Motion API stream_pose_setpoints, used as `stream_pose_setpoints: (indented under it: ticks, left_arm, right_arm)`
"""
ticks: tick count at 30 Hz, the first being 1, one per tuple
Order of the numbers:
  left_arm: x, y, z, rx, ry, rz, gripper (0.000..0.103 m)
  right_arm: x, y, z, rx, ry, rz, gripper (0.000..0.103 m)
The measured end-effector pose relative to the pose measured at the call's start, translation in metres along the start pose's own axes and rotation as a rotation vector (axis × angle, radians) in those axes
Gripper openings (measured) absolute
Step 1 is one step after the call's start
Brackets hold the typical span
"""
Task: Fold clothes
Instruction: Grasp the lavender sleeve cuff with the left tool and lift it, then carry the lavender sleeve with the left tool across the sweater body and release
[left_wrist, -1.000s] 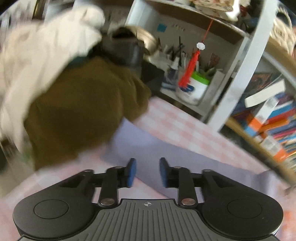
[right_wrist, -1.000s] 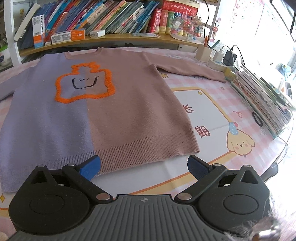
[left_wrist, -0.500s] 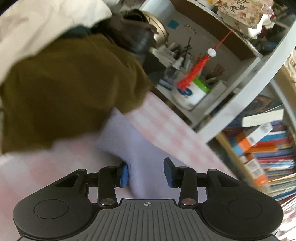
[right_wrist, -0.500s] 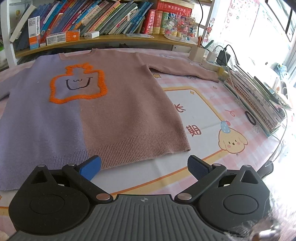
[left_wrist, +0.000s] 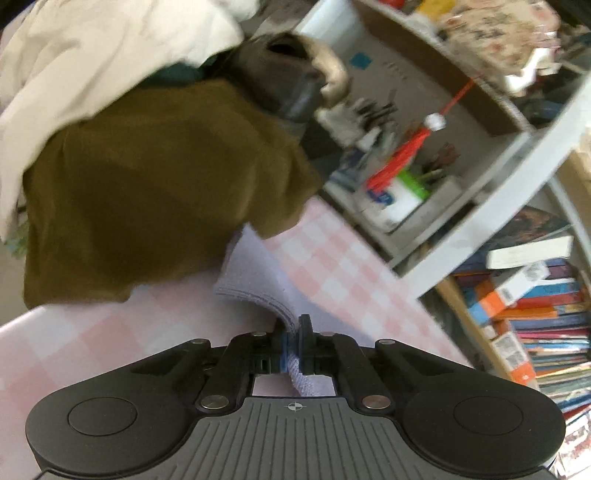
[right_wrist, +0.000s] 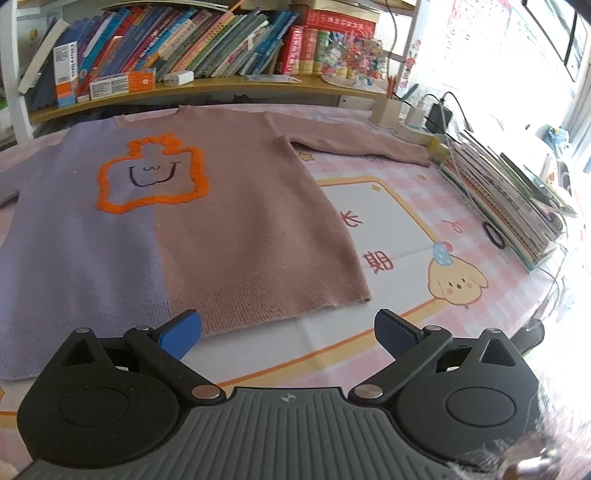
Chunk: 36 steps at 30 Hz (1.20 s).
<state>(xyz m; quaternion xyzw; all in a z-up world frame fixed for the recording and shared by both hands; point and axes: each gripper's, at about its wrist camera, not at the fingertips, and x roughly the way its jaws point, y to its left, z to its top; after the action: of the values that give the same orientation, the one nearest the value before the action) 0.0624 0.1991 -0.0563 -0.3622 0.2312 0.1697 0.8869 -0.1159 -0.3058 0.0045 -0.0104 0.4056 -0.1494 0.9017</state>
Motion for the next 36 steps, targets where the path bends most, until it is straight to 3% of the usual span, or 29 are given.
stream_pose_setpoints:
  ticks: [11,22,36]
  left_arm:
    - [-0.057,-0.068,-0.002,0.103,-0.096,-0.17,0.003]
    - [-0.081,-0.171,-0.046,0.199,-0.15,-0.182,0.003]
    - [-0.063,-0.29,-0.131,0.341,-0.107,-0.173,0.003]
  right_arm:
    - [0.014,0.002,0.017,-0.059,-0.05,0.122,0.101]
    - [0.046,-0.036,0.057,-0.171,-0.102,0.333,0.101]
    - [0.085,-0.116,0.081,-0.172,-0.089,0.431,0.101]
